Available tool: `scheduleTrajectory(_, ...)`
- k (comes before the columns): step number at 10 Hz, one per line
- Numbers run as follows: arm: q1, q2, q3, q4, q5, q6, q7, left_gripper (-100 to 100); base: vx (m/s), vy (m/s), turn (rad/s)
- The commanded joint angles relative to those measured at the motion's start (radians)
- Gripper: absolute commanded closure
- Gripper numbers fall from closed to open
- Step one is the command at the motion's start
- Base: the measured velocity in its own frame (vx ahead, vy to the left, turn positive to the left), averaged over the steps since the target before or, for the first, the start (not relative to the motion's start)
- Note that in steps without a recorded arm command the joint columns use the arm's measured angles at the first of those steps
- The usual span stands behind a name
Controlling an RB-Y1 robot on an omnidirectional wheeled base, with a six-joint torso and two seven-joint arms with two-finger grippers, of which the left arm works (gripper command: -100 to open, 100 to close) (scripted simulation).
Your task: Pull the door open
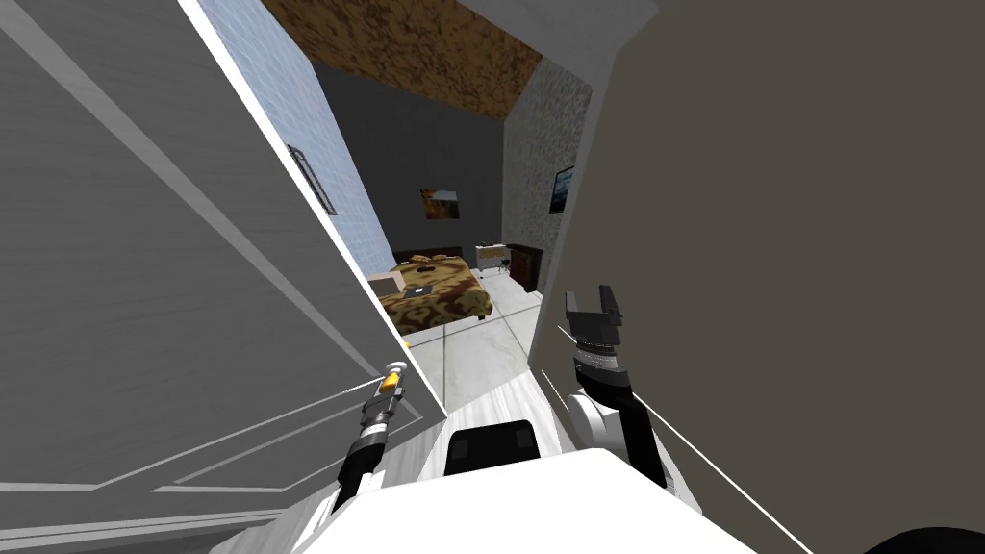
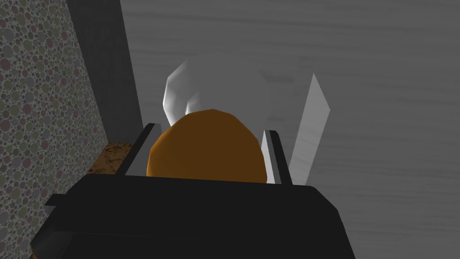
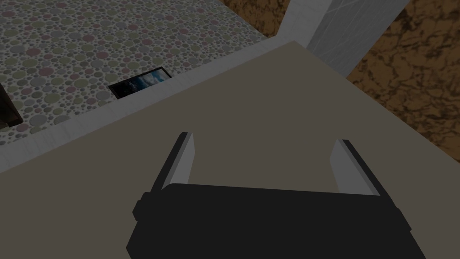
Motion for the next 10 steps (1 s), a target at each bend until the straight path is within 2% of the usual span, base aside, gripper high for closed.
scheduleTrajectory(1,0.001,0.000,0.000,0.000,0.000,0.001,0.000,100,-0.031,-0.005,-0.006)
scheduleTrajectory(5,0.001,0.000,0.000,0.000,0.000,0.001,0.000,100,-0.012,-0.002,-0.001)
scheduleTrajectory(10,-0.007,0.007,-0.017,0.015,0.031,0.002,0.133,100,-0.027,0.009,-0.033)
